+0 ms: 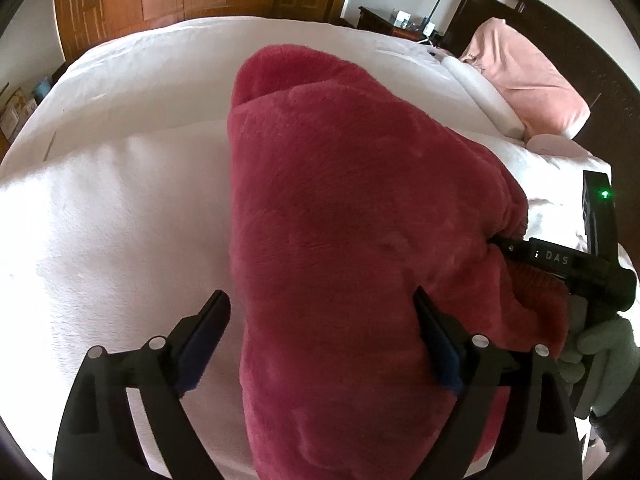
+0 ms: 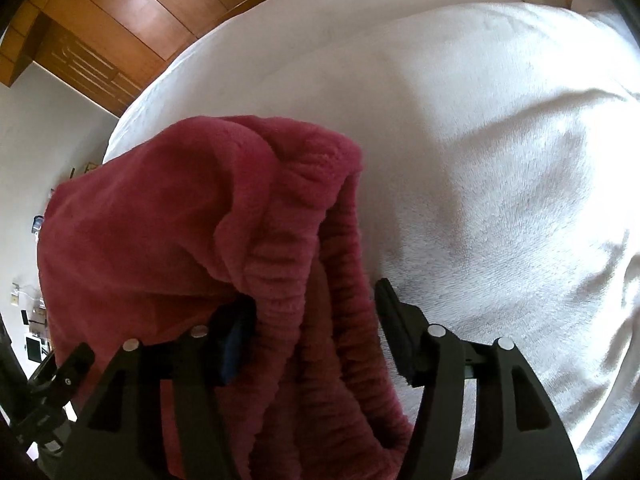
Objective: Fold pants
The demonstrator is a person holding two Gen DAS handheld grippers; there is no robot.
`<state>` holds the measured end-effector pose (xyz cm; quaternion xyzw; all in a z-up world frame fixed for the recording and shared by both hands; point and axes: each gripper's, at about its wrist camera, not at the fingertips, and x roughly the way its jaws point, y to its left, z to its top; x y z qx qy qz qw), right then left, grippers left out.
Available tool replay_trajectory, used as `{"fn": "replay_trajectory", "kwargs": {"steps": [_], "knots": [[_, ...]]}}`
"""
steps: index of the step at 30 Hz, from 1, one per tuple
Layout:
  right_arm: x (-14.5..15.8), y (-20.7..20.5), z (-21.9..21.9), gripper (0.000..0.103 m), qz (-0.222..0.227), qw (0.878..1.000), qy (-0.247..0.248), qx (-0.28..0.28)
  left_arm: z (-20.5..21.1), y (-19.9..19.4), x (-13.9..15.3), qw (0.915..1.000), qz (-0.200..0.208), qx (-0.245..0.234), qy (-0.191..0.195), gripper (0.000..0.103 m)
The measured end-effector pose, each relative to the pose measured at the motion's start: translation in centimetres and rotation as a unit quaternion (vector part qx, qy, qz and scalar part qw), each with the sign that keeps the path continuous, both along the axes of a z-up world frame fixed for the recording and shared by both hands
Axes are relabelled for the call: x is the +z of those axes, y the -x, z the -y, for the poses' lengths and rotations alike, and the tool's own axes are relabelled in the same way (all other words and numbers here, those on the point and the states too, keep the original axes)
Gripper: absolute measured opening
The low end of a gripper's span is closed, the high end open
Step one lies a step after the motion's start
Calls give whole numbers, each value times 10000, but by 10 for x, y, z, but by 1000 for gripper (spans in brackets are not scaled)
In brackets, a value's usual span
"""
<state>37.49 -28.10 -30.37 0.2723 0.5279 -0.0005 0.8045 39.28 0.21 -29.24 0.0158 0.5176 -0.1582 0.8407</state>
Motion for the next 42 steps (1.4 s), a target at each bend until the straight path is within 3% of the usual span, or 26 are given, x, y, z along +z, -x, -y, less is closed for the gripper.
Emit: {"fn": "replay_trajectory", "kwargs": {"steps": [5, 11, 25, 31, 37, 42], "knots": [[-2, -2, -5, 62, 0, 10000, 56, 33, 3, 1, -1, 9999, 69, -23, -141, 91], [1, 13, 60, 62, 33, 10000, 8, 39, 9, 2, 5, 9991, 168, -14, -387, 91], [82, 64, 54, 62, 778, 9932, 871, -32, 15, 28, 43, 9965, 520, 19, -655, 90], [103, 97, 13, 62, 1084, 9854, 1181, 579, 12, 49, 54, 9957, 598, 0, -708, 90], [80, 113, -32, 60, 927, 9746, 1518, 1363, 8, 72, 34, 9963, 289, 31, -814, 90], [33, 105, -20, 59, 421, 9796, 1546, 1211, 9, 77, 4, 9954, 27, -103, -950, 91]]}}
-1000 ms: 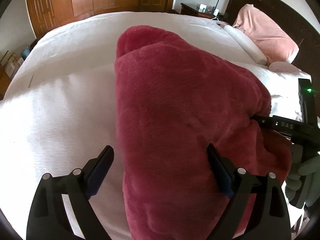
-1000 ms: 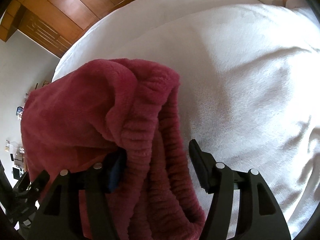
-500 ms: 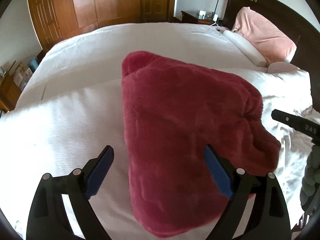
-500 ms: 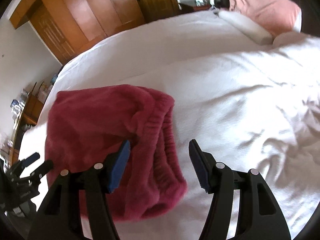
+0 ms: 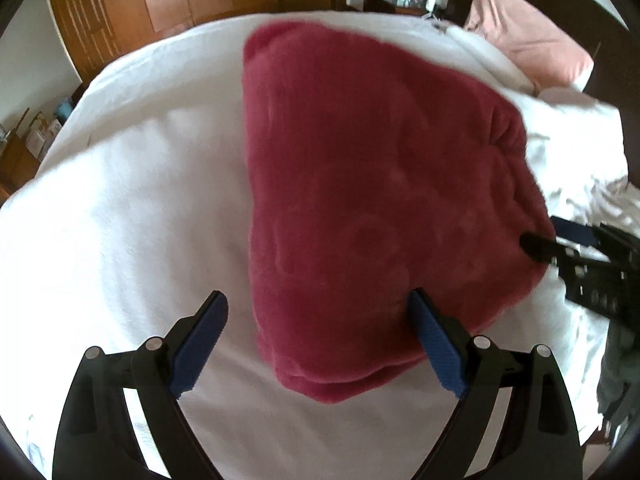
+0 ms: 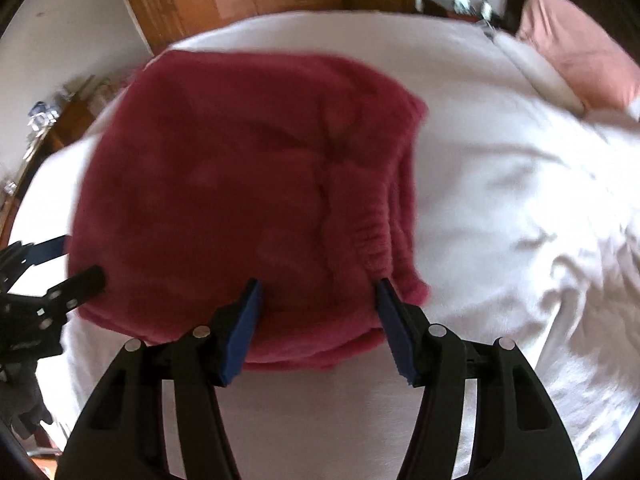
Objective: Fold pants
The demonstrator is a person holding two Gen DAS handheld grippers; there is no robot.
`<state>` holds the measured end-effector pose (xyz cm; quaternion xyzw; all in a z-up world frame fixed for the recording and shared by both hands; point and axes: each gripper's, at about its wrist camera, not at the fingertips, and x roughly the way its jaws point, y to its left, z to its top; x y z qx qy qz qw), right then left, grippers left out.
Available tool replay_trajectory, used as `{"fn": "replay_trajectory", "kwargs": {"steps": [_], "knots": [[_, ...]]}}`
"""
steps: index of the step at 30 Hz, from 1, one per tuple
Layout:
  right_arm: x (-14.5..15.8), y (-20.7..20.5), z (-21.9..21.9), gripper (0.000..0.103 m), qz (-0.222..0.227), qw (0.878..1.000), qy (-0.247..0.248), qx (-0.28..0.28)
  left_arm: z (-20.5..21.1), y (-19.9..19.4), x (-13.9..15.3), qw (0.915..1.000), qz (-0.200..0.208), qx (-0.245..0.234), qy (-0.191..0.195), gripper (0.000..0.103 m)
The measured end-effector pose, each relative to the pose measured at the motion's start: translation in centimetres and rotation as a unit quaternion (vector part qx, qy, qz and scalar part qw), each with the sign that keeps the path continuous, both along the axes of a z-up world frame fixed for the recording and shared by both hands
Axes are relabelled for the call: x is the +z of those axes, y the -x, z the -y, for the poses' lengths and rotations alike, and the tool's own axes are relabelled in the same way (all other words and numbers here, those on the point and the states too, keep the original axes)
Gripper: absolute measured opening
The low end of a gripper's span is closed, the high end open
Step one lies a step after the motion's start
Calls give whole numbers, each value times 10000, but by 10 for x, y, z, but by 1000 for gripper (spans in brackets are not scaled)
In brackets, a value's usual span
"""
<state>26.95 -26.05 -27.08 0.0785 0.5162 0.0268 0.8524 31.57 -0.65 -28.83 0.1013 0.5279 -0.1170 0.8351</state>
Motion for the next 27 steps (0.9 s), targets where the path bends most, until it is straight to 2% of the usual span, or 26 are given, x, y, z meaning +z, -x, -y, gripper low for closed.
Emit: {"fn": "replay_trajectory", "kwargs": {"steps": [3, 7, 10, 15, 17, 25, 27], "knots": [[-20, -3, 10, 59, -244, 9996, -151, -65, 6, -1, -12, 9998, -95, -110, -103, 91], [-21, -2, 4, 59, -299, 9996, -20, -14, 16, -1, -13, 9994, -86, -168, -305, 91], [-3, 6, 1, 59, -173, 9998, 17, -127, 16, 3, 2, 9997, -30, -75, -231, 91], [30, 34, -1, 61, 186, 9994, 87, -285, 19, 16, 42, 9994, 315, -3, -122, 91], [43, 46, -3, 65, 319, 9988, 15, -375, 20, 20, 58, 9991, 433, 3, -28, 91], [101, 83, -3, 94, 909, 9942, -71, -566, 25, 41, 111, 9962, 841, -134, 187, 98], [116, 88, -6, 97, 1059, 9926, -55, -585, 26, 45, 122, 9954, 920, -172, 222, 98]]}}
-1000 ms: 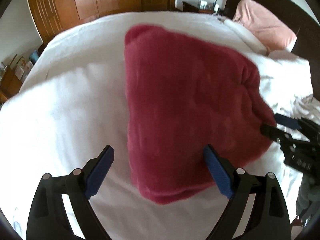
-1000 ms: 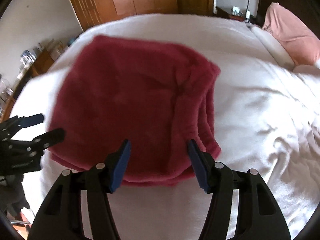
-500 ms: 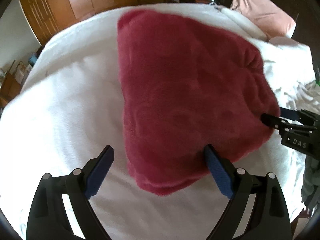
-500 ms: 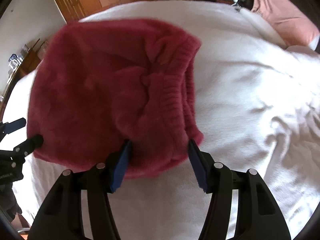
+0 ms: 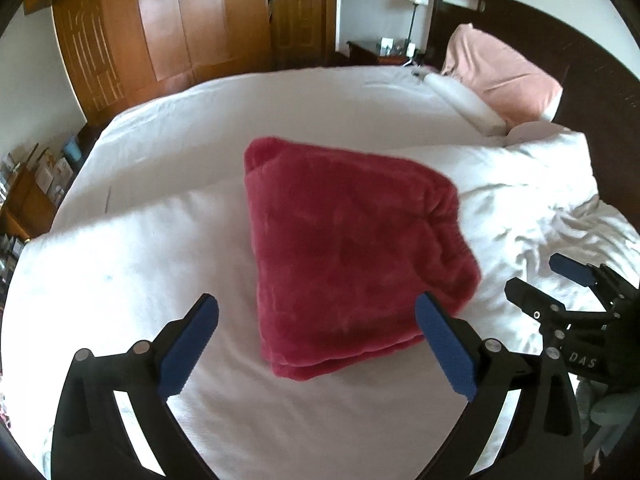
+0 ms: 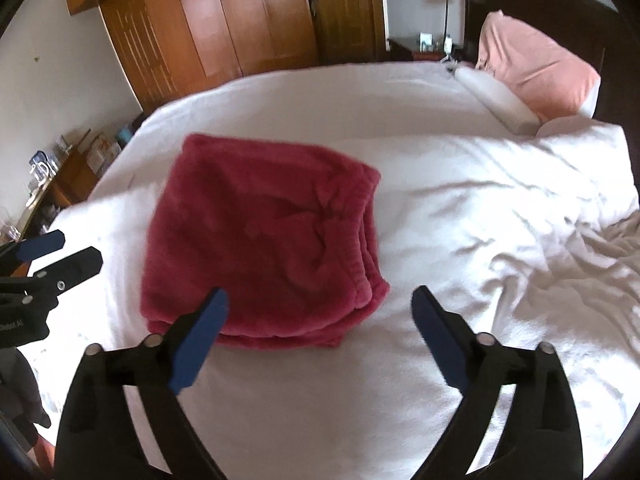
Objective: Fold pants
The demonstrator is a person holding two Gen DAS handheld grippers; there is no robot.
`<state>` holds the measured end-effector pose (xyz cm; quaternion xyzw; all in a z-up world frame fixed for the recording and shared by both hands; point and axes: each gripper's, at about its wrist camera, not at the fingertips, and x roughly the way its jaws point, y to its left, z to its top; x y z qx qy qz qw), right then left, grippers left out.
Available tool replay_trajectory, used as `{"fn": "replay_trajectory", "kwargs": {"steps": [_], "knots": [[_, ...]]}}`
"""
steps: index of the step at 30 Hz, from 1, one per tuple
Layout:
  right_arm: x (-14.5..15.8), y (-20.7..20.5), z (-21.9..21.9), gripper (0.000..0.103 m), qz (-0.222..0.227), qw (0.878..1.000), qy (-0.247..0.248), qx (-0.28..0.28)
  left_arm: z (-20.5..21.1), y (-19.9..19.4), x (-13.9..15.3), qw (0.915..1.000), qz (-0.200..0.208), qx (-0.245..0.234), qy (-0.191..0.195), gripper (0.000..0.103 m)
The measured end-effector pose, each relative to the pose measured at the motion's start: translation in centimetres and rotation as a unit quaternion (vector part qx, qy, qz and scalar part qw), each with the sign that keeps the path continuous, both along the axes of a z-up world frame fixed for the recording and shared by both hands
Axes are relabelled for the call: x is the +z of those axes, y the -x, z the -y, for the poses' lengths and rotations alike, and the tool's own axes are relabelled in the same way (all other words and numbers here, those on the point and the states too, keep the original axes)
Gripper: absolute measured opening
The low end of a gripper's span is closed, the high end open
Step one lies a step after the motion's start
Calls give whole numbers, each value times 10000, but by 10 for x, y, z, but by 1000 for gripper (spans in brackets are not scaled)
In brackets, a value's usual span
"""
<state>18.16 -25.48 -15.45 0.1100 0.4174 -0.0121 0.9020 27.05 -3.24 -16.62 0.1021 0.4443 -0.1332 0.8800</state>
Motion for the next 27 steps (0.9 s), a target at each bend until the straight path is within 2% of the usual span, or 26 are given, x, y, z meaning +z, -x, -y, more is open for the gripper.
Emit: {"fn": "replay_trajectory", "kwargs": {"steps": [5, 7, 11, 15, 17, 22, 27], "knots": [[27, 7, -4, 97, 204, 9997, 125, -40, 1, 14, 20, 9997, 237, 19, -41, 98], [36, 11, -5, 97, 285, 9995, 133, -62, -1, 20, 33, 9987, 478, 128, -122, 98], [53, 17, -12, 97, 431, 9989, 197, 2, -9, 28, 54, 9960, 789, 420, -45, 98], [71, 28, -23, 99, 561, 9978, 314, 176, -16, 31, 75, 9942, 752, 768, -68, 98], [80, 34, -29, 99, 625, 9972, 346, 229, -18, 35, 81, 9944, 746, 748, -24, 98], [102, 53, -42, 99, 806, 9954, 426, 306, -15, 56, 102, 9922, 1078, 614, -107, 98], [116, 64, -47, 100, 892, 9943, 493, 309, -8, 71, 122, 9890, 1315, 562, -367, 98]]}}
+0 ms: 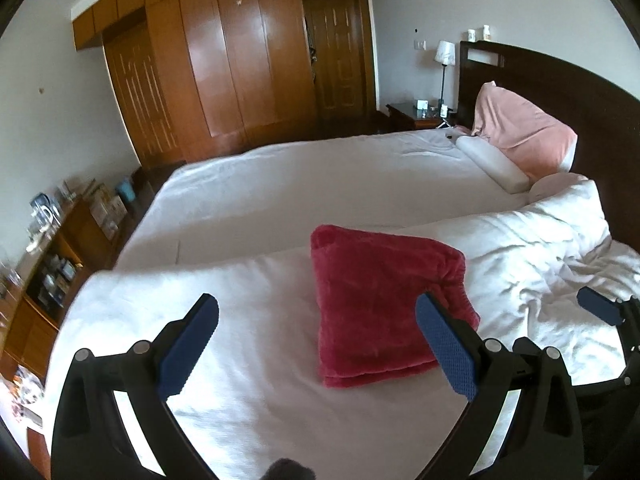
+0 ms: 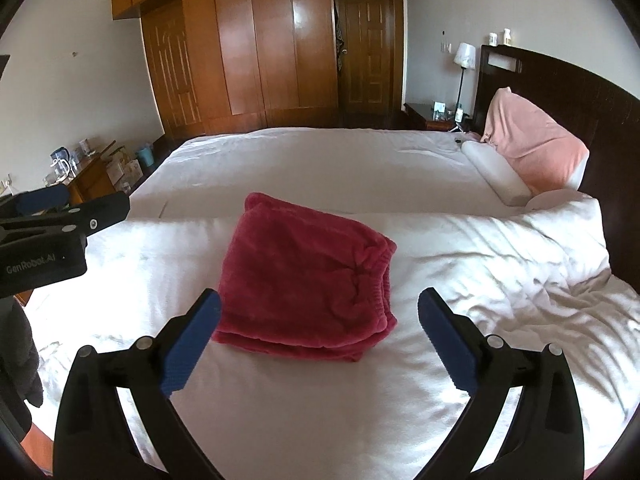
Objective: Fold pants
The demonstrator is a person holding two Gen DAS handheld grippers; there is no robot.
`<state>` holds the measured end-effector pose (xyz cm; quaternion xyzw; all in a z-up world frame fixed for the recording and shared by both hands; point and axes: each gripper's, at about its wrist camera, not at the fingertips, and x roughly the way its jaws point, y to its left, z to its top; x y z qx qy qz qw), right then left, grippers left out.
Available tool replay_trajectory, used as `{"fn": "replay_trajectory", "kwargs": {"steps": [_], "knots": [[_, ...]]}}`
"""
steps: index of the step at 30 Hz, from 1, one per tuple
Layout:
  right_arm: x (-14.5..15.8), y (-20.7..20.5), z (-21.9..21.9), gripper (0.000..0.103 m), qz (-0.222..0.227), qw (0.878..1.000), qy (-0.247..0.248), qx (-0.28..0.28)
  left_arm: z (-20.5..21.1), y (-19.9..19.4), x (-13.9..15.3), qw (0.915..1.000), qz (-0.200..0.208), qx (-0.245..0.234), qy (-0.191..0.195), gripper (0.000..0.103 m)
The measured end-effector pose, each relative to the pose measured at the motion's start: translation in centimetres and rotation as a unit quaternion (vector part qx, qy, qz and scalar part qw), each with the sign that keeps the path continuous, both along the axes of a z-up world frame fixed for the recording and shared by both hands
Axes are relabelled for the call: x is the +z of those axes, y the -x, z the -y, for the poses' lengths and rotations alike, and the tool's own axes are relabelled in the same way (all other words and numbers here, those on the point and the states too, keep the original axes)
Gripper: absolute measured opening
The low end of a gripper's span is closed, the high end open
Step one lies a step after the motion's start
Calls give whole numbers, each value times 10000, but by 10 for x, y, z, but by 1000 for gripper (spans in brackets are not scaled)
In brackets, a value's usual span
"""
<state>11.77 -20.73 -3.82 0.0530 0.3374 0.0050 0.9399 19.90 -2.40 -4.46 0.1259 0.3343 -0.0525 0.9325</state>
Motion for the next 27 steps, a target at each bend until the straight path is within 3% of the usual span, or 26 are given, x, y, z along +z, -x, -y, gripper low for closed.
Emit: {"fn": "replay_trajectory", "kwargs": {"steps": [6, 27], "knots": [[10, 9, -2, 100, 50, 10000, 13, -21, 8, 11, 8, 9986, 190, 108, -491, 98], [18, 13, -10, 100, -49, 9998, 129, -109, 12, 16, 3, 9993, -155, -217, -279, 98]]}}
